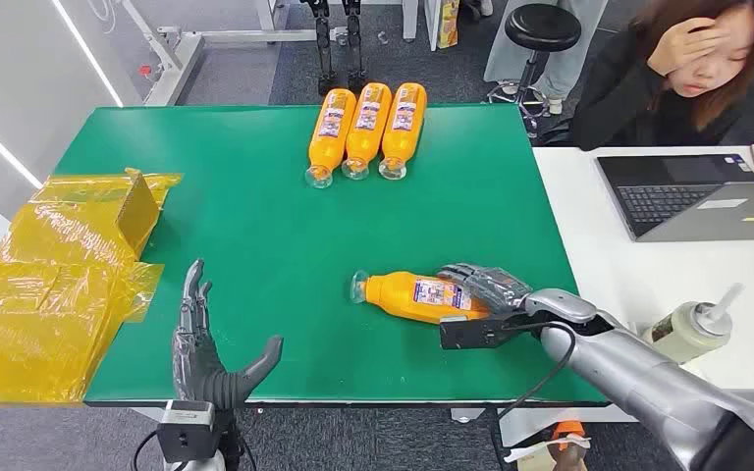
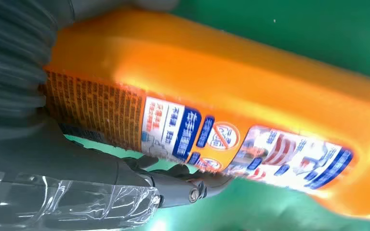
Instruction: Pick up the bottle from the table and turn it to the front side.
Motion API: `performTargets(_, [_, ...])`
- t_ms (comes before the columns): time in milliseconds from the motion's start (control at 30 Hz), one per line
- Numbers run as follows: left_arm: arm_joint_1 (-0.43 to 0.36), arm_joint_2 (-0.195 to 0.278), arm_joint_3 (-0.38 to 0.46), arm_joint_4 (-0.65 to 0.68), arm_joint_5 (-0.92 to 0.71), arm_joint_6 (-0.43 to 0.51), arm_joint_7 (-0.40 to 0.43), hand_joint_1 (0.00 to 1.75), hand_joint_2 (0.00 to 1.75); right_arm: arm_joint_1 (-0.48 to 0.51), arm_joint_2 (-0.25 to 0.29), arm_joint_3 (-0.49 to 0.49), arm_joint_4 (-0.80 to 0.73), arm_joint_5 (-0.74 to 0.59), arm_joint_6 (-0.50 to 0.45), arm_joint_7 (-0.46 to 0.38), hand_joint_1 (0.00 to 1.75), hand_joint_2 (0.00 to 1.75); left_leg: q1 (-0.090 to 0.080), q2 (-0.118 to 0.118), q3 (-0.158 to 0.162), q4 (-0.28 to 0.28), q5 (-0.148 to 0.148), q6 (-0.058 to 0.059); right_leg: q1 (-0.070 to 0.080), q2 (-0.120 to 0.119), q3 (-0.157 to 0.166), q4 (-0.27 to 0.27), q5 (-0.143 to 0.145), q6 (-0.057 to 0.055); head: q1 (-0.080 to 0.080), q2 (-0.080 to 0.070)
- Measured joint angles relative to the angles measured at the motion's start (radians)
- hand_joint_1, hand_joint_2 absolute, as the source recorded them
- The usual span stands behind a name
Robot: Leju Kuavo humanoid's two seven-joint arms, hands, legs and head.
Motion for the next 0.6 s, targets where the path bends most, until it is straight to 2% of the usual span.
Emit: performTargets(600, [0.000,0.000,0.004,-0.003,-0.019,-0.007,0.000,0.00,1.75,0.073,-0.033,-0.106,-0.144,0.068,-0.014,0.028,1.75,1.75,0.000,0.000,-0.002,0.000,0.000,0.000,0.000,0.000,-0.002,0.000,0.000,0.000,0.000,0.000])
